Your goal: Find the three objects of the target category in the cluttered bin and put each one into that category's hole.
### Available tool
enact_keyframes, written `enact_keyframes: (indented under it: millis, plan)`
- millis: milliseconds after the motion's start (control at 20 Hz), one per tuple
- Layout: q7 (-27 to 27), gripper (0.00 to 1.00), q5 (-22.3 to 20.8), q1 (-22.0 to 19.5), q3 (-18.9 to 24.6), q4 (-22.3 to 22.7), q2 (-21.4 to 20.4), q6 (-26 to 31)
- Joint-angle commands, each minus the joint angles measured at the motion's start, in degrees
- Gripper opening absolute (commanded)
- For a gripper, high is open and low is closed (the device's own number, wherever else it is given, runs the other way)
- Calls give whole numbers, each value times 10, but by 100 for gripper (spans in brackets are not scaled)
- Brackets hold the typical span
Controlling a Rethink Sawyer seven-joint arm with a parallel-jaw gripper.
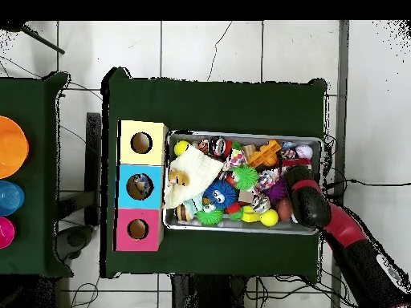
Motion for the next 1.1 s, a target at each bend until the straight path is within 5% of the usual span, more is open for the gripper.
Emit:
enact_keyframes:
  millis: [50, 300, 350, 550, 800, 1100]
  plan:
    - [52, 100, -71, 16, 52, -149, 151, 5]
    - [60, 100, -56, 58, 6, -148, 103, 6]
    - [63, 0, -51, 62, 0, -147, 98, 8]
    - [79, 0, -25, 95, -40, -142, 68, 9]
    - [104, 0, 16, 167, -116, -85, -49, 49]
    - [106, 0, 54, 196, -134, -45, -133, 111]
